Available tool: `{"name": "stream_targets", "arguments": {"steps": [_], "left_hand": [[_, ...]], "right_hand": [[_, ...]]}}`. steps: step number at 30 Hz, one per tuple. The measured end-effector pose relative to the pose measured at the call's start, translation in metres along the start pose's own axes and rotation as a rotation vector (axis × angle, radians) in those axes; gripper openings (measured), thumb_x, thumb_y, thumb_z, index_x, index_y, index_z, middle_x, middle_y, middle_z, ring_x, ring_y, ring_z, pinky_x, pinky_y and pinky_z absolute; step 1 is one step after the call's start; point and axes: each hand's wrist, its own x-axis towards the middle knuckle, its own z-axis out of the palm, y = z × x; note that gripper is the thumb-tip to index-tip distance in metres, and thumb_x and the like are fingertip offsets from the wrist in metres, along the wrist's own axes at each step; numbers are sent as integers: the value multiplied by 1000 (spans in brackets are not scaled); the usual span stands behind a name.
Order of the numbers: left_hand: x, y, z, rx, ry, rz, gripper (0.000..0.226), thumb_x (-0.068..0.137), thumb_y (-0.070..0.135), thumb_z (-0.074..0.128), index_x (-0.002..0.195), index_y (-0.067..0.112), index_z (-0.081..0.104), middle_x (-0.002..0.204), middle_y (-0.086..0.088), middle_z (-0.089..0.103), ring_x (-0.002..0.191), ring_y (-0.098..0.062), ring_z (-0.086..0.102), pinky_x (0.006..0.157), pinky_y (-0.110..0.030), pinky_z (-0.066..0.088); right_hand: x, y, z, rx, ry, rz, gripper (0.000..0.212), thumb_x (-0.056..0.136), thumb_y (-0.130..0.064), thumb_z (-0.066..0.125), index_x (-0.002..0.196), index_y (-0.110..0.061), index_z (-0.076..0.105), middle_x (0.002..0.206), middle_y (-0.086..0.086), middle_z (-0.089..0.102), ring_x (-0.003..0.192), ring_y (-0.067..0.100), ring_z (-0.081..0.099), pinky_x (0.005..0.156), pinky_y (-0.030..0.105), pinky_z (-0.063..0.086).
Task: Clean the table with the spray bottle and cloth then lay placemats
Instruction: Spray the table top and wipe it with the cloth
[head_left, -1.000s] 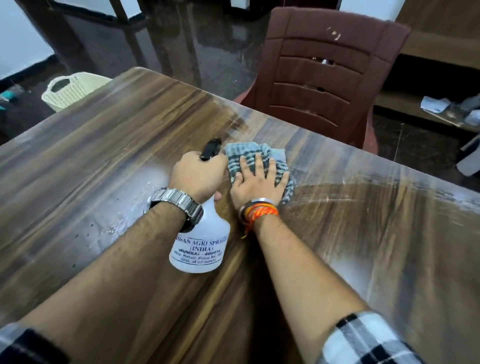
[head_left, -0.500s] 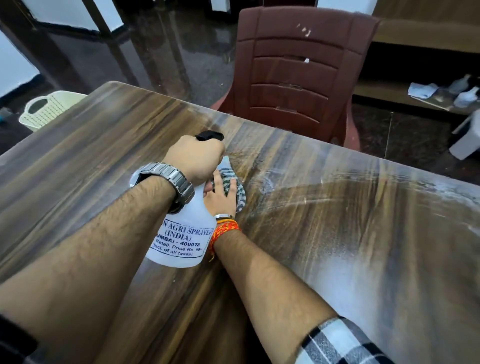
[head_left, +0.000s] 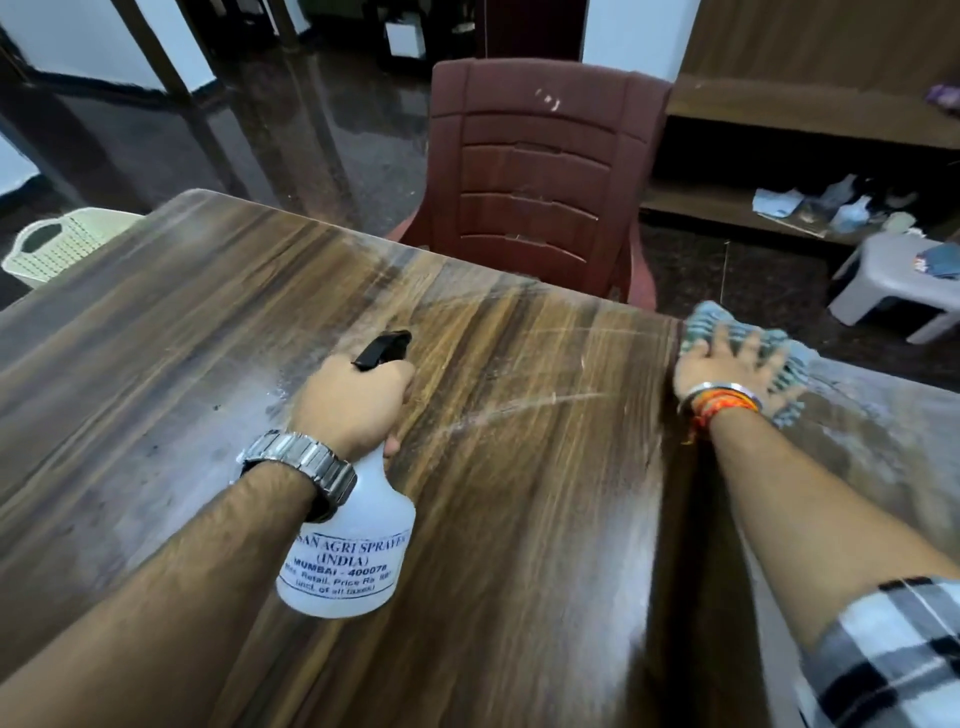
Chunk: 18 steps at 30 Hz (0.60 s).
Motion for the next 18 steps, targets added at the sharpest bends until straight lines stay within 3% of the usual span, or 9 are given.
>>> {"name": "stream_targets", "arguments": {"steps": [2,4,8,10,12,15,18], "left_hand": [[-9,2,-3,-8,-17,6,27,58,35,54,68,10,61,63,-14,67,41,-29,62,62,-43,51],[-17,4,-5,-12,-34,27,27,57,35,55,69,10,60,66,-13,65,40,-29,63,63,-49,55],[-24,3,-7,-35,-38,39,42,50,37,56,71,2,66,64,-16,67,43,-30,61,72,-65,57],[-26,1,-6,-51,-29,51,38,47,37,57,71,9,67,61,-15,63,45,-30,57,63,-60,56],[-31,1,-4,-64,-14,59,39,45,38,57,78,23,69,61,-14,61,46,-28,56,62,-49,50],[-39,6,3,-36,-22,54,30,45,40,58,64,19,68,64,-18,66,52,-29,57,63,-50,51],[-57,18,20,-9,-67,63,28,56,34,57,67,11,67,65,-17,67,42,-28,59,59,-43,50]], "right_hand": [[-12,2,-2,20,1,80,55,95,-45,15,149,-41,7,160,-7,-6,146,29,-11,110,64,-8],[-36,-26,8,18,27,-32,54,96,-44,17,150,-39,8,160,-4,-5,146,32,-9,110,65,-8],[-146,-106,58,-124,-35,-739,52,95,-44,27,147,-38,22,160,-2,12,146,30,5,112,62,1],[-216,-122,75,-248,-100,-1117,52,94,-43,31,145,-33,29,158,-3,19,145,28,6,112,62,2],[-253,-117,75,-366,-230,-1330,52,96,-40,34,147,-28,28,158,-4,18,146,25,-1,113,59,-1],[-240,-90,67,-257,-221,-1303,50,97,-44,34,145,-34,31,158,-7,17,147,25,2,112,60,-2],[-159,-50,49,-182,-96,-1010,48,97,-49,24,145,-47,23,158,-13,16,146,22,10,112,61,2]]}}
